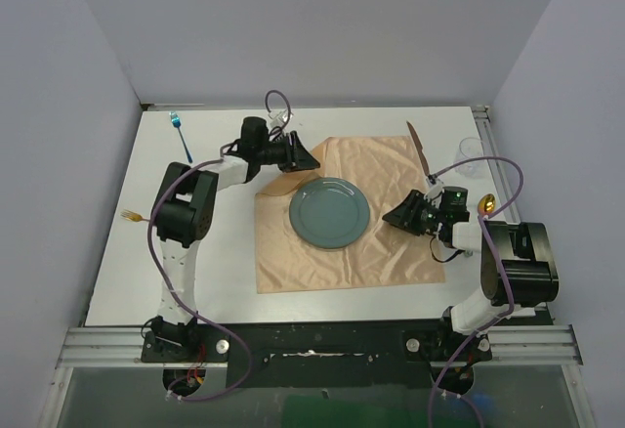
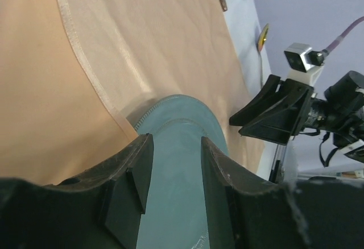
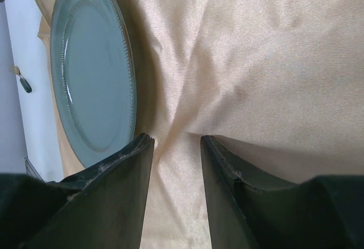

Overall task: Set the dinner table for one person
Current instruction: Adjust the napkin at the center of the board.

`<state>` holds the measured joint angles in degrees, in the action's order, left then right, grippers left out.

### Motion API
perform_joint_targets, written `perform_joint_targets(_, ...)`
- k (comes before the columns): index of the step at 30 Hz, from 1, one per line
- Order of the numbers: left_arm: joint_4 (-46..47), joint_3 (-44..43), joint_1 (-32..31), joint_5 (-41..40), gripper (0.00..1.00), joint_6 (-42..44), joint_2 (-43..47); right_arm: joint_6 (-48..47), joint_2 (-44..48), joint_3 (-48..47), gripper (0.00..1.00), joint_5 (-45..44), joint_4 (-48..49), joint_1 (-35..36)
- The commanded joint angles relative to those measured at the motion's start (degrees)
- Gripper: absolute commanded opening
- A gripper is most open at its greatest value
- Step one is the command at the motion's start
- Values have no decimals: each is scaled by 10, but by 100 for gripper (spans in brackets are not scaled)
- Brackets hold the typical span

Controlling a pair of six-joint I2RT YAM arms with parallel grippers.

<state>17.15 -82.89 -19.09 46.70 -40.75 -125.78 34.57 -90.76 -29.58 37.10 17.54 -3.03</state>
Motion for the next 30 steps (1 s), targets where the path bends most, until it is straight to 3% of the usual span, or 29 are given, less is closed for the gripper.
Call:
perform_joint_targets(1,-82,-39,-11,-25,36,84,-9,-1,20,2,40,10,21,-5)
perform_joint_targets(6,-171,-54,-23,-78,36,153,1,0,50,-3,41,8,6,-5)
perform_joint_targets(22,-169,-15,-30,-188,36,173,55,-4,79,1,41,3,-14,-4)
perform_joint_targets(30,-223,-28,-31,-281,36,190,54,2,76,3,41,6,-5,-3)
